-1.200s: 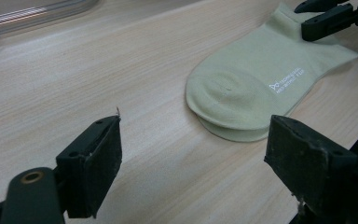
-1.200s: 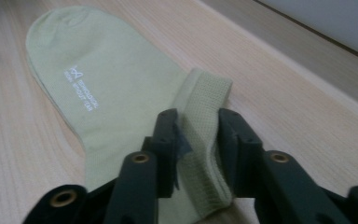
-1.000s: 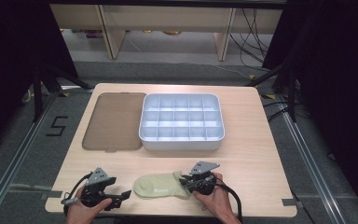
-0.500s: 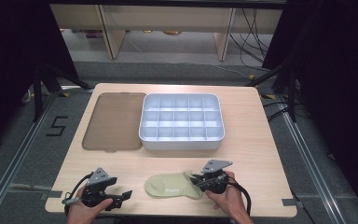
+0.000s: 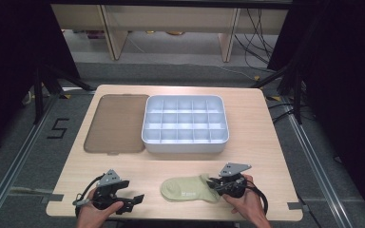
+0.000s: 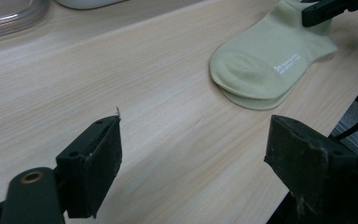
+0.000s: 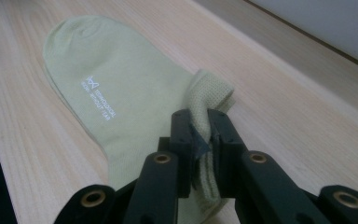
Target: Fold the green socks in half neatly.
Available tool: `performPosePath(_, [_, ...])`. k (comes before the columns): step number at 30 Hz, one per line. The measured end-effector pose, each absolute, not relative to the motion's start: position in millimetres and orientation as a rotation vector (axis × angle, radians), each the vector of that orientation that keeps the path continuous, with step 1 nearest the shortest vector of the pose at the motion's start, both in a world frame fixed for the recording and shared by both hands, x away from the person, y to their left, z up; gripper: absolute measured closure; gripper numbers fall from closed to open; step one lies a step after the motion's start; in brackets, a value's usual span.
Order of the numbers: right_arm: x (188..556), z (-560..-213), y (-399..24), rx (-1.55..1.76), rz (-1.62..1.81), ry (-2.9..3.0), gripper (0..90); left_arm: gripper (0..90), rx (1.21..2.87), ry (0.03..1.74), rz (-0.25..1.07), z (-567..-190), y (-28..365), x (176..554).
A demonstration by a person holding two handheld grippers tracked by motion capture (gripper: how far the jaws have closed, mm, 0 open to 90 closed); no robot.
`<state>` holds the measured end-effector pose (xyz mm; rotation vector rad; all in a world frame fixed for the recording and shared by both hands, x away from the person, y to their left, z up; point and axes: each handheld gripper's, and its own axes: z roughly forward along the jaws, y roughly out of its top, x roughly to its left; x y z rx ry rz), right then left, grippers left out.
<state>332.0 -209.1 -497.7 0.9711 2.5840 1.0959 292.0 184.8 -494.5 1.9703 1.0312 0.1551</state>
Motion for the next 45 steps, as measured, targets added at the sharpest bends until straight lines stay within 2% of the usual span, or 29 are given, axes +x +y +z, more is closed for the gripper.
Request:
performPosePath(20, [332,-500,-218,0.977,1.073,2.559,80.6,24.5,2.035,0.976,0.079,-490,121,315])
performPosePath(26, [332,-502,-218,0.989,1.044,2.551,76.0,30.2,2.065,0.967,0.074,-495,105,322])
performPosePath(27, [332,-501,-218,0.990,1.045,2.550,71.9,31.9,2.112,0.942,0.088,-493,103,325])
performPosePath(29, [332,-501,-218,0.989,1.054,2.539,70.2,33.0,2.103,0.960,0.084,-493,99,327])
performPosePath(31, [331,-497,-219,0.980,1.063,2.513,63.6,33.5,2.127,0.951,0.072,-493,95,329])
performPosePath(33, [329,-494,-219,0.982,1.054,2.489,61.9,34.4,2.144,0.939,0.077,-495,91,330])
performPosePath(37, [329,-492,-220,0.962,1.080,2.480,61.6,36.6,2.175,0.940,0.087,-498,86,330])
performPosePath(45, [327,-488,-219,0.945,1.101,2.468,62.3,47.0,2.200,0.951,0.104,-499,82,331])
